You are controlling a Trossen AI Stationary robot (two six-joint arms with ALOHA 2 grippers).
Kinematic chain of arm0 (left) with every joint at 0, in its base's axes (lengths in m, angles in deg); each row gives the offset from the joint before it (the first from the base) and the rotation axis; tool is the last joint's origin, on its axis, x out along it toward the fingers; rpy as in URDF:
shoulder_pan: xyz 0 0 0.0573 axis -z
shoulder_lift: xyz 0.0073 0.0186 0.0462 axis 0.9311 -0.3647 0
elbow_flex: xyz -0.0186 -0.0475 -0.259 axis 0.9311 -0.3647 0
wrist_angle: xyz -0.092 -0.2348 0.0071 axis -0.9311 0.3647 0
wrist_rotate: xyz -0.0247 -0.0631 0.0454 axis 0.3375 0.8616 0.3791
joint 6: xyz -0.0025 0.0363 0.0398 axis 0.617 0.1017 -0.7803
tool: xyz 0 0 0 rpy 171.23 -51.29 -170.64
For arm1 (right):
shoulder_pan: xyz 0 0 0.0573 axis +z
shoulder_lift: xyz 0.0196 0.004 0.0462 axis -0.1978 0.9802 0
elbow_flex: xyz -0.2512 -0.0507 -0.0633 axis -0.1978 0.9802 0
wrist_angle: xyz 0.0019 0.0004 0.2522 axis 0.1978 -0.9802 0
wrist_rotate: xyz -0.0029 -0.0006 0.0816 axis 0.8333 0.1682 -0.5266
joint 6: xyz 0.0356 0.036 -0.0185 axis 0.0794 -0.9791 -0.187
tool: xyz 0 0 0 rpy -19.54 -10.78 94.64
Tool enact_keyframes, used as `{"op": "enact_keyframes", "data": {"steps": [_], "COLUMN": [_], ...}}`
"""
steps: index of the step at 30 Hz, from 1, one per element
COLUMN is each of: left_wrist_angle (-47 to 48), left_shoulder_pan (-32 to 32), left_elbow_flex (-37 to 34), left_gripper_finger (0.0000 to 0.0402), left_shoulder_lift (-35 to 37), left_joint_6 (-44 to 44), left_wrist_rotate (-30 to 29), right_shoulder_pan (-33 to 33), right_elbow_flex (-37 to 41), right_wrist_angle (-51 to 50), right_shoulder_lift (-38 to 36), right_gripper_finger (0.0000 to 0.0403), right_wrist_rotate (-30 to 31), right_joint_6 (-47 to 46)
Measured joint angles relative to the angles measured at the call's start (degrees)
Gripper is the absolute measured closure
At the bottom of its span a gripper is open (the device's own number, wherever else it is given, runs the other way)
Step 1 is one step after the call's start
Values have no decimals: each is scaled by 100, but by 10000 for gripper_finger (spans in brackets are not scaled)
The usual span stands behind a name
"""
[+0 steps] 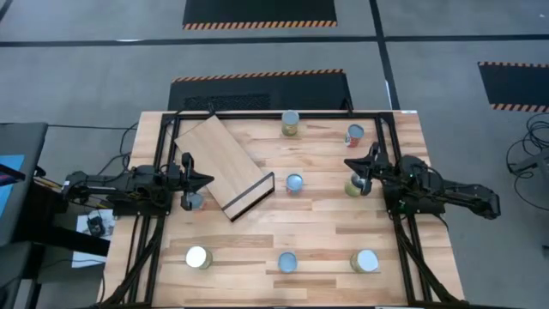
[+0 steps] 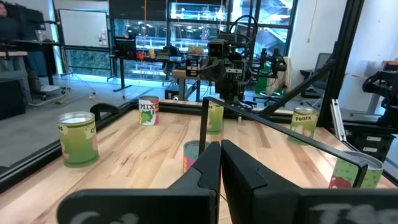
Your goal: Pick and place cans onto a shelf
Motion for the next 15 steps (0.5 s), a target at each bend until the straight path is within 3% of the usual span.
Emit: {"op": "enact_keyframes", "data": {"steps": [15], "left_wrist_angle": [-283], "left_shoulder_pan": [-1], "left_elbow_flex": [-2], "left_gripper_finger": [399], "left_shoulder_lift": [1], "left_joint_6": [52], "left_wrist_rotate": [2], "right_shoulder_pan": [-1], "right_elbow_flex": [0], "right_wrist_angle": [0], "right_shoulder_lift": [1], "right_gripper_finger": [365], "right_wrist_rotate": [-1], "right_joint_6": [0]}}
